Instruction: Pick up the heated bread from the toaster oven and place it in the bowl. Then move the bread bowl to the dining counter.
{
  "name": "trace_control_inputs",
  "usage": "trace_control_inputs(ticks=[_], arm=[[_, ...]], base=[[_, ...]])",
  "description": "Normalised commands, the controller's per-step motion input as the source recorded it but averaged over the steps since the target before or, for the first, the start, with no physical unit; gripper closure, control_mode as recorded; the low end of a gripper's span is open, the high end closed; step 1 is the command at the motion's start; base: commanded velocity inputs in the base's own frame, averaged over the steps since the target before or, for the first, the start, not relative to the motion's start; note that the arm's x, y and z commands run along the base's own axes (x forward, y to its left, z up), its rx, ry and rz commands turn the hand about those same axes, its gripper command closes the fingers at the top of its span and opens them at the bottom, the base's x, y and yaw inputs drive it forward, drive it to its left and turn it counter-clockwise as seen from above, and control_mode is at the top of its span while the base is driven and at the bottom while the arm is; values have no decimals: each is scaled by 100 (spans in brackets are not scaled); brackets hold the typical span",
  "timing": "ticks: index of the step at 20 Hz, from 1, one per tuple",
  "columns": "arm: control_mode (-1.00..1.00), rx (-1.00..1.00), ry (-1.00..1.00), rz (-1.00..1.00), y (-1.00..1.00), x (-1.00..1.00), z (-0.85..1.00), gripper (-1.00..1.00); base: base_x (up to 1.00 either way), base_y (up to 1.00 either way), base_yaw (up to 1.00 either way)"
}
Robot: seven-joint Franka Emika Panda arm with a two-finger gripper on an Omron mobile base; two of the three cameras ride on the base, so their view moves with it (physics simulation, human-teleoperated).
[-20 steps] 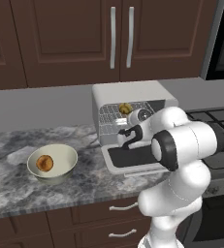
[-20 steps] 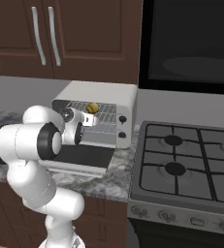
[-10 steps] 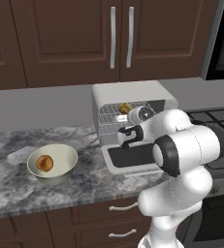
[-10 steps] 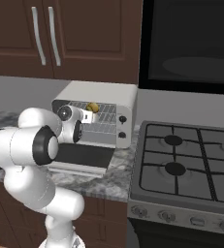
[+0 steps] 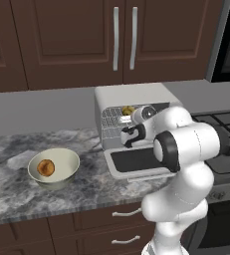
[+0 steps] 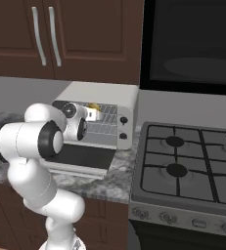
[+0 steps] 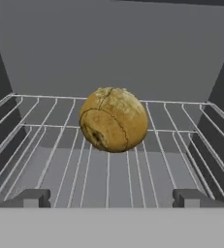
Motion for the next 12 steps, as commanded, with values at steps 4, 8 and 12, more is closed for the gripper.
trace_control_inputs(ticks=[4, 8, 12], arm=[[-100, -4, 9, 0, 0, 11, -37, -100], [-100, -2, 20, -1, 0, 0, -46, -100], [-100, 0, 25, -2, 0, 0, -43, -100]], base=[[0, 0, 0], [0, 0, 0], [0, 0, 0]])
